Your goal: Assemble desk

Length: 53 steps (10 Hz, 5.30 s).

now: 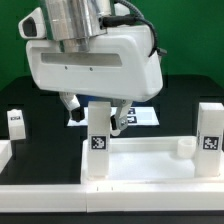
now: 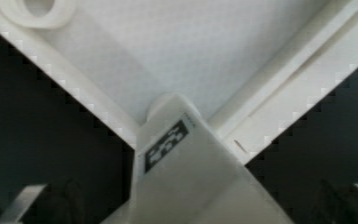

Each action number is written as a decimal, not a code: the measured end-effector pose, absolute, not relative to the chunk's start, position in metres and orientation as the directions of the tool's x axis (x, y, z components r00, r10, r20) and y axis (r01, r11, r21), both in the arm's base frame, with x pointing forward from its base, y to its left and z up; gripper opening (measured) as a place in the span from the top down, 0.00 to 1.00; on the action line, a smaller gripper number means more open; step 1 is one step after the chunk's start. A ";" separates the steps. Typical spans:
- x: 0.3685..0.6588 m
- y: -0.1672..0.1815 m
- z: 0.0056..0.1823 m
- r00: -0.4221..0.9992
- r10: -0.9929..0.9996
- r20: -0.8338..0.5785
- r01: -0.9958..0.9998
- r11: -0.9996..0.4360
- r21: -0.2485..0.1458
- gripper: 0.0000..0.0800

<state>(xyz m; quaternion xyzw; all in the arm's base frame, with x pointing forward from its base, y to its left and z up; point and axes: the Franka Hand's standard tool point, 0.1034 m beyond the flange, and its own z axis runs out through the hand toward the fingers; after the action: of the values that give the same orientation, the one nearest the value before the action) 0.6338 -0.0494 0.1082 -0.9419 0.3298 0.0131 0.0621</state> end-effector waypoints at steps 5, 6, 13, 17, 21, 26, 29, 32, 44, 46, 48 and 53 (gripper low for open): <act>0.640 -0.055 0.111 0.988 -0.149 0.044 -0.145 -0.986 -0.085 0.19; 0.640 -0.053 0.110 0.982 -0.184 0.037 -0.180 -0.979 -0.090 0.20; 0.639 -0.059 0.108 0.522 -0.852 -0.043 -0.851 -0.516 -0.095 0.64; 0.636 -0.065 0.107 0.097 -0.987 -0.126 -0.993 -0.086 -0.086 0.64; 0.639 -0.051 0.113 0.462 -0.882 -0.090 -0.883 -0.449 -0.135 0.33; 0.642 -0.048 0.114 0.819 -0.573 0.025 -0.566 -0.815 -0.123 0.19; 0.642 -0.054 0.110 0.969 -0.237 0.074 -0.229 -0.968 -0.102 0.19; 0.642 -0.054 0.109 0.954 -0.293 0.067 -0.285 -0.952 -0.107 0.62; 0.634 -0.060 0.105 -0.245 -0.959 -0.140 -0.965 0.255 -0.059 0.64; 0.633 -0.059 0.105 -0.407 -0.895 -0.182 -0.905 0.422 -0.048 0.64; 0.633 -0.058 0.104 -0.308 -0.937 -0.166 -0.945 0.322 -0.061 0.64; 0.631 -0.050 0.104 0.311 -0.947 -0.082 -0.947 -0.302 -0.105 0.20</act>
Offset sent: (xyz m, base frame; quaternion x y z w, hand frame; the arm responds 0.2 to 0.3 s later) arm 0.0044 -0.0047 0.0115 0.0177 0.0490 -0.5563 0.8293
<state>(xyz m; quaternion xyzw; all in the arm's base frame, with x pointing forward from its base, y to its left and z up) 0.6312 -0.0504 0.1036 -0.8069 0.5869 0.0025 0.0667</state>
